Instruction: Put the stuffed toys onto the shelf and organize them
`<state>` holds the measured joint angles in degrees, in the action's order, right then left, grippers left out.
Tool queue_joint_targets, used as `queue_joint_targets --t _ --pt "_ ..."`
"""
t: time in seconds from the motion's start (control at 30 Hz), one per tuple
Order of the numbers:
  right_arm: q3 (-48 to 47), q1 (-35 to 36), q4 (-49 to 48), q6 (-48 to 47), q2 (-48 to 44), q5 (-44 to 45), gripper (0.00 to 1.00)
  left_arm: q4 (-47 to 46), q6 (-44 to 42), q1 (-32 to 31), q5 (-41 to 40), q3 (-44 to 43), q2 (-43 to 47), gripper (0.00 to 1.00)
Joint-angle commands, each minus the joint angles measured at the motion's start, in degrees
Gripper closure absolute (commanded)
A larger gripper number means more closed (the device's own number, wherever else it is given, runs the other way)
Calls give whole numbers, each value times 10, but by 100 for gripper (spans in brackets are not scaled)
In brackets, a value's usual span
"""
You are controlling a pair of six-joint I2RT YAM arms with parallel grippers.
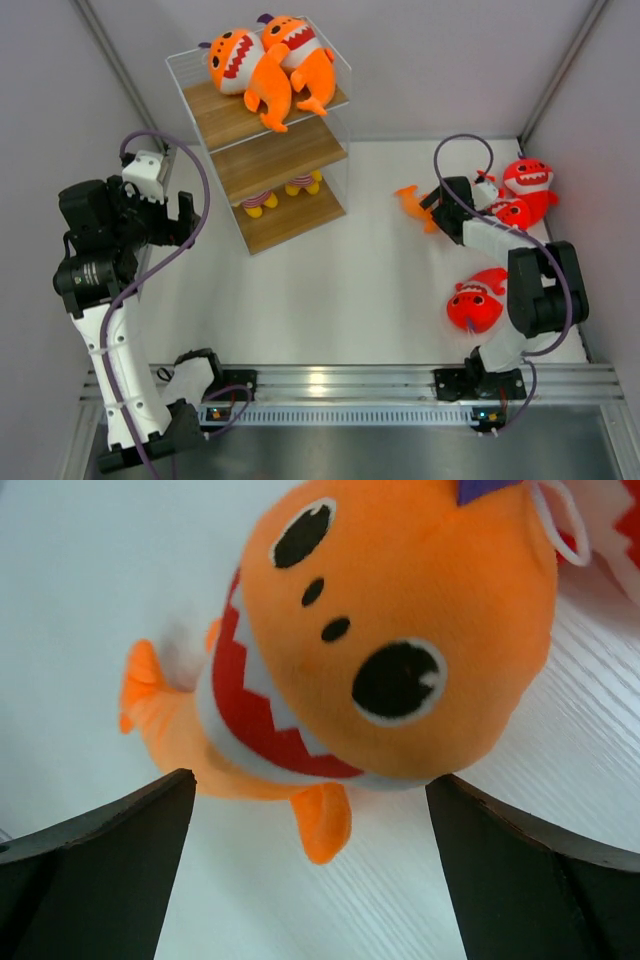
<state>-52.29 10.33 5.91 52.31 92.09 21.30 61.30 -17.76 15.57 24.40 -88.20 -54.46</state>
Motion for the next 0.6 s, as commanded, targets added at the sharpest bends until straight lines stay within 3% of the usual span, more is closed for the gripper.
queue_joint_targets --t 0.0,0.1,0.2,0.3,0.37,0.43,0.5,0.57 --pt "-76 -6 -21 33 26 47 1 -15 0 -2 -3 0 0 2" --pt "-66 -16 -46 52 47 48 10 -15 -1 -2 -7 1 -2 2" --pt "-56 -35 -54 60 64 37 31 -15 -2 -2 -6 1 -3 2" --pt "-41 -72 -81 76 83 -1 33 -15 -1 -2 -6 0 -5 2" --pt "-34 -94 -106 79 93 -28 23 -15 -1 -2 -5 -1 -7 2" --pt "-38 -125 -122 47 109 -39 22 -15 0 -2 -4 -2 -8 2" --pt "-68 -137 -127 3 126 -58 28 -15 0 -2 -3 -5 -9 2" --pt "-96 -149 -132 -33 156 -97 46 -15 2 -2 -3 -6 -10 2"
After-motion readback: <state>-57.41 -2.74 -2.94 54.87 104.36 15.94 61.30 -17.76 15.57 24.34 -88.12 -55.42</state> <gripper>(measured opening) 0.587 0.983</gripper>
